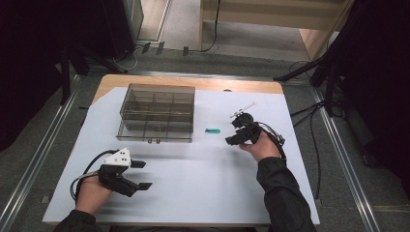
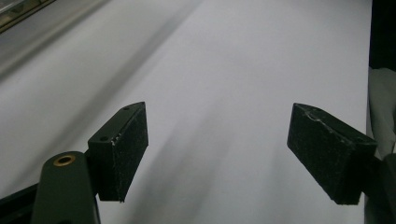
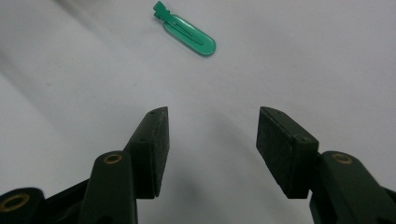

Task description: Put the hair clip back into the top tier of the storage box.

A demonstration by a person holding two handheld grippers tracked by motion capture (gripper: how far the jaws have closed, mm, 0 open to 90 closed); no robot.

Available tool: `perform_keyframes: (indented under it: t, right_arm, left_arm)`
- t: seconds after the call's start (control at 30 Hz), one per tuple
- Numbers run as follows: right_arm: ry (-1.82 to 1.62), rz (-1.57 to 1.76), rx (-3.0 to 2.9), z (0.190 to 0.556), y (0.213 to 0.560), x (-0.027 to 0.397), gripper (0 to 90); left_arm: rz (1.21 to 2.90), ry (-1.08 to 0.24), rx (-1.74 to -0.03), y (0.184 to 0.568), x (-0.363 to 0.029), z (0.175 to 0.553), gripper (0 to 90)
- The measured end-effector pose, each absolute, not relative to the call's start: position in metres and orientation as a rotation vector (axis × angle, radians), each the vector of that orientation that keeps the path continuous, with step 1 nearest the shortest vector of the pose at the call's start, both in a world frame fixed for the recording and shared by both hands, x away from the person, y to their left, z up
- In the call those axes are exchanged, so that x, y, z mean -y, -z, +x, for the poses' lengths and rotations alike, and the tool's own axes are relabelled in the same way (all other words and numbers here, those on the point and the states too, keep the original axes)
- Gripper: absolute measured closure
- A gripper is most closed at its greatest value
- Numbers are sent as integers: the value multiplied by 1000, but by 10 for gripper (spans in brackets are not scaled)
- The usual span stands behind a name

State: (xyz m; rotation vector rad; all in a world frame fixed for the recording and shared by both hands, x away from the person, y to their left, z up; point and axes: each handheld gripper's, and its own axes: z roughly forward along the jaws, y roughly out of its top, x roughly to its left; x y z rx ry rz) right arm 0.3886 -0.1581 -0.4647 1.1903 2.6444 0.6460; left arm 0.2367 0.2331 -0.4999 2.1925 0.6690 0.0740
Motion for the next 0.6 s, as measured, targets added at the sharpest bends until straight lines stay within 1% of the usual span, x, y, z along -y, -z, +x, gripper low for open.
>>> perform_keyframes:
  t: [0.2,0.6]
  right_arm:
    - [-628,1186,-2661,393,469,151,449]
    - [-573,1131,-2721,403,473,136,442]
  left_arm:
    - [2189,-60,-672,500,-235,232,214]
    - [2177,-78,-701,501,-241,225,213]
